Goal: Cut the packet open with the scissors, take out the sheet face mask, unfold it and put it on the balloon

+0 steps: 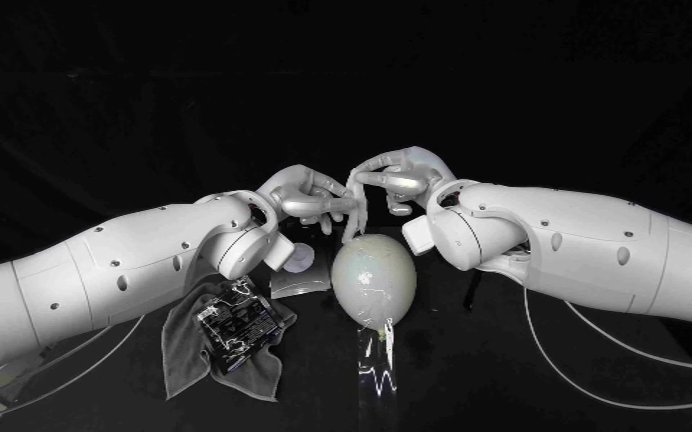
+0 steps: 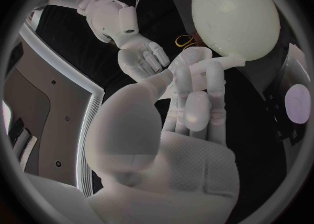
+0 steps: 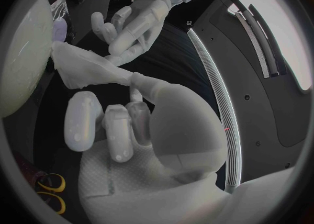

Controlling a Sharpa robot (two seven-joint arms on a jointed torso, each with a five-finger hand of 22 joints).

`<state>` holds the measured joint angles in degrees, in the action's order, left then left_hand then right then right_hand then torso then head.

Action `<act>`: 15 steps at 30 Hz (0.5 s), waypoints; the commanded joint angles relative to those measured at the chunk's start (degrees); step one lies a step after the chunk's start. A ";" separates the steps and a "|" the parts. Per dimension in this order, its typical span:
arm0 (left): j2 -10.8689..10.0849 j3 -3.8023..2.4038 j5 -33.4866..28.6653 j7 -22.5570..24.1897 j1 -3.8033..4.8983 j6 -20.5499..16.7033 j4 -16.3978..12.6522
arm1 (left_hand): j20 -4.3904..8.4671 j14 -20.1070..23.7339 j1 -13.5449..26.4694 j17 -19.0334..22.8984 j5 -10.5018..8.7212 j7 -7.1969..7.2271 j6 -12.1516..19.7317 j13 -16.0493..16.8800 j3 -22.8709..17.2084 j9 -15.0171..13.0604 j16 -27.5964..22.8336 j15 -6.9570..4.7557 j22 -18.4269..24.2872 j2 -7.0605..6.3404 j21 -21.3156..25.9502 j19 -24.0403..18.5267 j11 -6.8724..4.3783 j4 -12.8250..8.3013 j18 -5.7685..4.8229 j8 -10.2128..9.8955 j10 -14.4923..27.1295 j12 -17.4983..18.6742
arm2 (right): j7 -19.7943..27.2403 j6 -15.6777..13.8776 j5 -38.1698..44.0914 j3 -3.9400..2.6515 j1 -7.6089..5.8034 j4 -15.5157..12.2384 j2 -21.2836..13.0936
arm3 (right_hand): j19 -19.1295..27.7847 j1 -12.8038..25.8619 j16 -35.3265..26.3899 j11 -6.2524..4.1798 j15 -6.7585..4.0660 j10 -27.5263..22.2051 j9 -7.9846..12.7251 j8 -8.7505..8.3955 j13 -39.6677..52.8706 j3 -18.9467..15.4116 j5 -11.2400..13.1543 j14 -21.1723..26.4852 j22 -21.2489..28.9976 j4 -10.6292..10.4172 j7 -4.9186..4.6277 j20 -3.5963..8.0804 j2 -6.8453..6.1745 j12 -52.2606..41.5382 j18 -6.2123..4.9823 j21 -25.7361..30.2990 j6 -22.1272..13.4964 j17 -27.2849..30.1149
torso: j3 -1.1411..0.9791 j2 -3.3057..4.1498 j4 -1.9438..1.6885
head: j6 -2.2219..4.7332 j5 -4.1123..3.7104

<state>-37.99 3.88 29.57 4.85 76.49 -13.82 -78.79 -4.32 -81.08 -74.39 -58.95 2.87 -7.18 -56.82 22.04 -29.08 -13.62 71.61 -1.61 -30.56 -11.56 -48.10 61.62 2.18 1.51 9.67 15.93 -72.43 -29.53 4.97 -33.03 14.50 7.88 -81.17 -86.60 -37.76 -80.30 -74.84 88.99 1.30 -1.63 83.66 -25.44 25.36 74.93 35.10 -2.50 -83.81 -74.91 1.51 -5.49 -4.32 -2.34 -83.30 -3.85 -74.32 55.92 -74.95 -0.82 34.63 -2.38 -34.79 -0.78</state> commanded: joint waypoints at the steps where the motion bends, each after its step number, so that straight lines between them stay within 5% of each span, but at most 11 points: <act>1: 0.19 -0.05 0.13 -0.40 0.02 1.40 0.05 | 0.31 -0.14 0.35 0.05 -0.08 -0.23 0.45 0.10 0.36 0.12 0.20 -0.05 0.04 -0.03 -0.20 -0.17 0.00 0.09 0.77 -0.32 0.14 -0.30 | 0.82 0.35 0.78 -0.05 -0.04 -0.21 -0.04 | 0.24 0.14 0.38 -0.06 -0.39 1.43 -5.44 0.33 9.12 0.32 -0.27 -5.38 -10.20 -0.16 0.02 -0.01 0.66 -0.28 0.16 -0.19 0.23 -13.04 | -0.01 0.02 0.01 | 0.06 0.02; 15: 0.33 -0.04 0.14 -0.58 0.00 0.42 0.18 | 0.26 -0.08 0.32 0.07 -0.09 -0.43 0.88 0.15 0.68 0.34 0.33 0.08 0.07 -0.09 -0.20 -0.18 0.18 0.33 0.75 -0.79 0.23 -0.33 | 0.82 0.43 1.10 -0.05 -0.04 -0.97 -0.40 | 0.24 0.14 0.38 -0.06 -0.39 1.43 -5.44 0.33 9.12 0.32 -0.27 -5.38 -10.20 -0.16 0.02 -0.01 0.66 -0.28 0.16 -0.19 0.23 -13.04 | 0.00 -0.01 -0.05 | 0.15 -0.02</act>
<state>-37.80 3.89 29.61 4.13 76.47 -13.48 -78.55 -4.32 -81.07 -74.39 -58.88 2.86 -7.68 -56.27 22.10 -28.69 -13.36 71.61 -1.60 -30.55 -11.55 -48.09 61.62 2.18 1.90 9.27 15.50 -72.43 -29.51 5.04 -33.02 14.73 7.88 -81.17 -87.45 -38.13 -80.30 -74.48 89.23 1.29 -1.63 83.62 -25.44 25.49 74.94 35.10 -2.57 -83.81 -74.95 1.51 -5.52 -4.32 -2.23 -83.28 -3.85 -74.32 55.83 -74.90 -0.82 34.65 -2.39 -34.63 -0.80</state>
